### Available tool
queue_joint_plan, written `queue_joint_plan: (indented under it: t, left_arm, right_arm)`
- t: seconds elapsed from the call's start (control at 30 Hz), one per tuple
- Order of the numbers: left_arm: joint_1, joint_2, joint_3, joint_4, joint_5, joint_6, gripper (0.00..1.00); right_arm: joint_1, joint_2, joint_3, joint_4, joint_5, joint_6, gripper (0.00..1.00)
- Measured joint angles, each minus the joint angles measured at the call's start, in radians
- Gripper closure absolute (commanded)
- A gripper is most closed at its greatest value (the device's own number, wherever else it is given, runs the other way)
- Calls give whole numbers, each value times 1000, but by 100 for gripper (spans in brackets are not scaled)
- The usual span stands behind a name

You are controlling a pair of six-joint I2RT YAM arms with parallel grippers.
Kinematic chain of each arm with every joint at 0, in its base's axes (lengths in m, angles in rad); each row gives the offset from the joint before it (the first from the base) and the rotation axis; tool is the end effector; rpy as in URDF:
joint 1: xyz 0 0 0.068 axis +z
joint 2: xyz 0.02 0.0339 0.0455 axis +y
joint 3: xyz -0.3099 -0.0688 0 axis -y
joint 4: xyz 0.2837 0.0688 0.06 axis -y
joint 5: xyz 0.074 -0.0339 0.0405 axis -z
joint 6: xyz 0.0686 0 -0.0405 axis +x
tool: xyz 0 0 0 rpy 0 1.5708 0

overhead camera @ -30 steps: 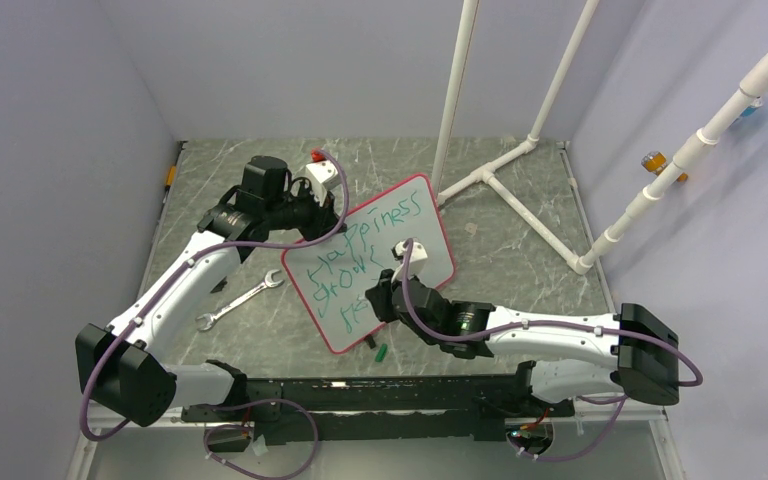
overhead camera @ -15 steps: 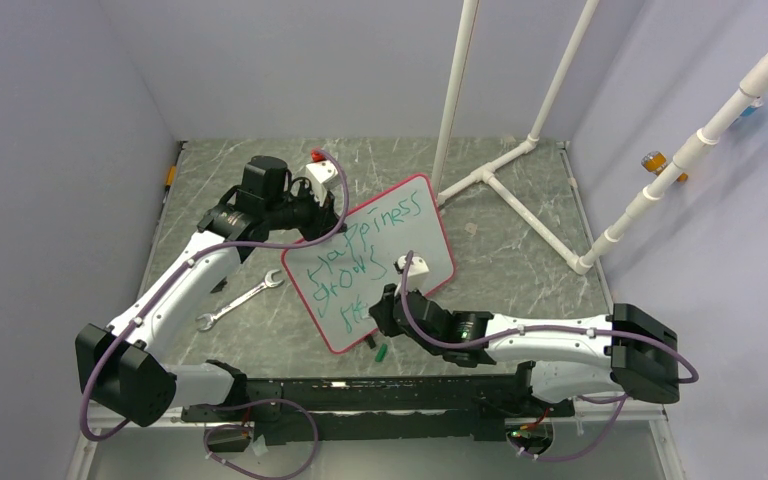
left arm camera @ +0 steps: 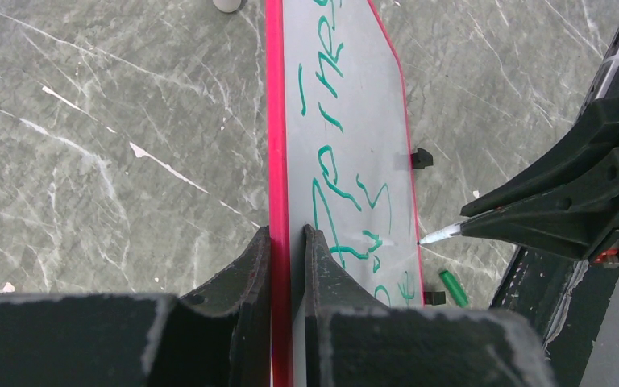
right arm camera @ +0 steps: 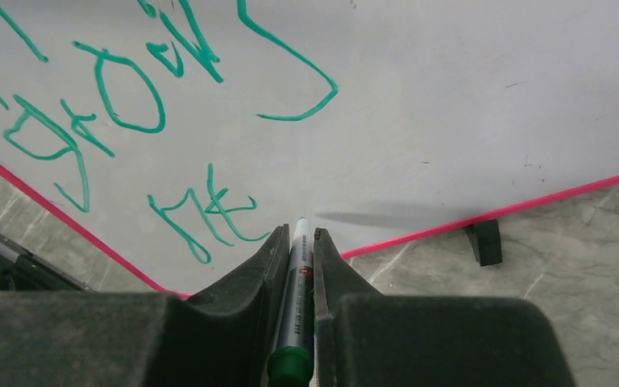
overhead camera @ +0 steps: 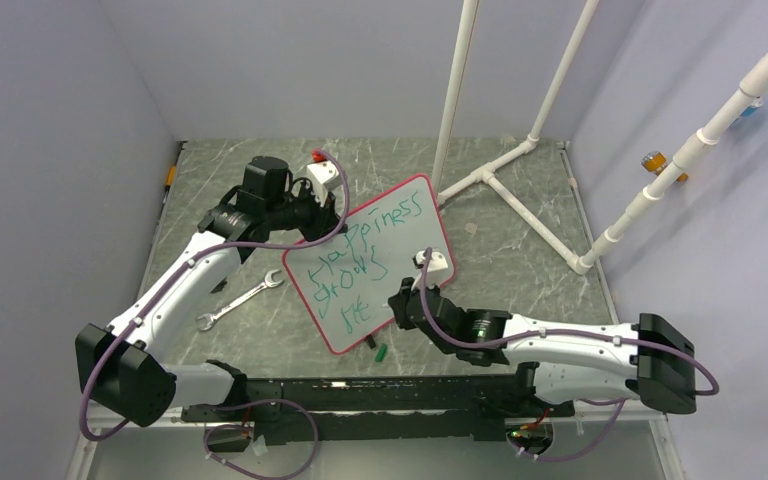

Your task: Write a sentence on the whiteboard

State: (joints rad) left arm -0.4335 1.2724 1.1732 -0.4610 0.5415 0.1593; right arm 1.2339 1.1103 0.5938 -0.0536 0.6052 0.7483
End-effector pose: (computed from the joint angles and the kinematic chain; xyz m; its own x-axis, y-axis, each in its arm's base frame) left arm 0.2843 -0.1705 0.3708 -0.3561 0.3146 -0.8799 0.8231 0.5513 -0.1360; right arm 0.1256 0.2404 0.2328 -0.5511 0.1192 -0.8259 -0.3314 0.8771 0.3478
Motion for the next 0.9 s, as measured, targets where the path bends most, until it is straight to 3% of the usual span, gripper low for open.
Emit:
queue_joint_plan:
  t: [0.33,0.9]
  left_arm:
    - [0,0,0,0,0,0,100]
    - [0,0,0,0,0,0,100]
  right_arm:
    - [0,-143,-4,66,-31,-83,100]
    - [-22,-2,11,141,-56,-143,100]
